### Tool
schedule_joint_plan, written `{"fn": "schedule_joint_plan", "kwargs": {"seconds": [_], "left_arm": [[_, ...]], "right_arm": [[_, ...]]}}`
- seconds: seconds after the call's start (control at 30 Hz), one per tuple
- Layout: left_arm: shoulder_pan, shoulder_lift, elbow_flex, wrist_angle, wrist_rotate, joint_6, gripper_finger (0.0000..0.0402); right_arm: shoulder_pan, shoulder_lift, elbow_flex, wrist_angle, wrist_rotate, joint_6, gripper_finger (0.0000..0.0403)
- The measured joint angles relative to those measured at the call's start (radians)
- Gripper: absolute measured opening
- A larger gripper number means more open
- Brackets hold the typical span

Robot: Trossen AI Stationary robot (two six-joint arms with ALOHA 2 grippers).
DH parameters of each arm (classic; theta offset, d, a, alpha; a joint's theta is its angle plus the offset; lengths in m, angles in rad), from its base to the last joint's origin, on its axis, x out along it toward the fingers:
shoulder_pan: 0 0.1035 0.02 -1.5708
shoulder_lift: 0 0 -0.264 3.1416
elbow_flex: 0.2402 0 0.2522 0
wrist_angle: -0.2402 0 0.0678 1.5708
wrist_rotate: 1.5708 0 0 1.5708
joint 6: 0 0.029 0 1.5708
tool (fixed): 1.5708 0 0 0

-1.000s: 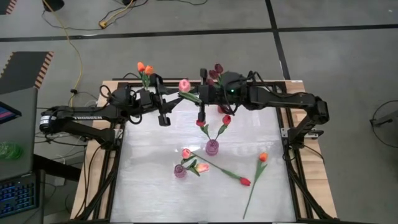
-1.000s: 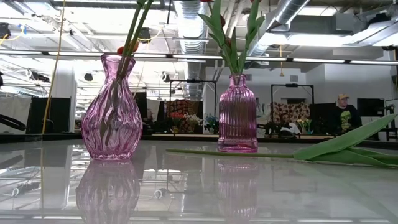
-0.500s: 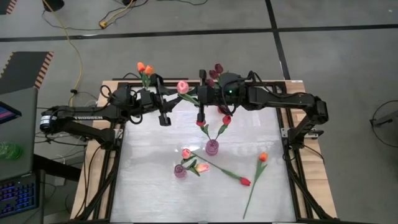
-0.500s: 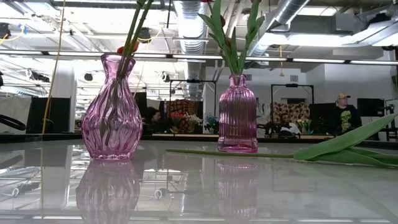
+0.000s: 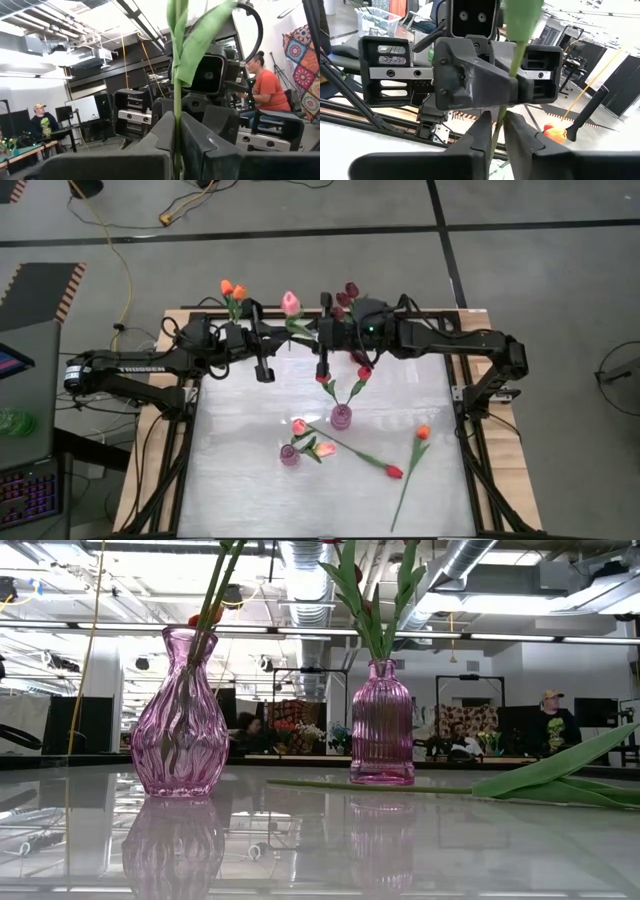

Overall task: Sort flowers into vase by color
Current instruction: Put the pink flower into the bottom purple vase

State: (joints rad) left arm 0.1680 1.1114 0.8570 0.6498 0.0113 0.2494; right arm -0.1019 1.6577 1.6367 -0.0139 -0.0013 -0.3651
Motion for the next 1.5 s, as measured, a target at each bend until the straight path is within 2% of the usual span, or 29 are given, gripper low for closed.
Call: {"fn": "schedule_joint_plan", "kwargs": {"seconds": [0.17,0.4,0.6,0.83,0.93,1.03,1.13,1.3,1.5], "left_arm": [[0.000,-0.008,0.000,0.001,0.000,-0.018,0.0002],[0.000,-0.061,0.000,-0.009,0.000,-0.060,0.0002],[-0.019,-0.102,0.000,-0.080,0.003,-0.172,0.0002],[-0.163,-0.105,0.000,-0.166,-0.004,-0.227,0.0000],[-0.256,-0.105,-0.020,-0.160,-0.074,-0.215,0.0000],[-0.361,-0.105,-0.066,-0.121,-0.199,-0.185,0.0000],[-0.466,-0.105,-0.130,-0.048,-0.330,-0.164,0.0000],[-0.607,-0.103,-0.247,0.155,-0.469,-0.162,0.0000],[-0.690,-0.007,-0.363,0.438,-0.524,-0.163,0.0000]], "right_arm": [[0.006,-0.006,0.000,-0.007,0.038,-0.002,0.0123],[0.047,-0.092,-0.001,-0.114,0.265,-0.148,0.0186],[0.096,-0.214,-0.001,-0.257,0.347,-0.152,0.0194],[0.130,-0.353,0.000,-0.496,0.347,0.095,0.0181],[0.129,-0.398,0.000,-0.619,0.346,0.187,0.0175],[0.129,-0.435,-0.004,-0.735,0.345,0.252,0.0171],[0.141,-0.486,-0.063,-0.764,0.326,0.334,0.0168],[0.204,-0.605,-0.256,-0.690,0.314,0.387,0.0168],[0.248,-0.748,-0.515,-0.504,0.315,0.465,0.0168]]}}
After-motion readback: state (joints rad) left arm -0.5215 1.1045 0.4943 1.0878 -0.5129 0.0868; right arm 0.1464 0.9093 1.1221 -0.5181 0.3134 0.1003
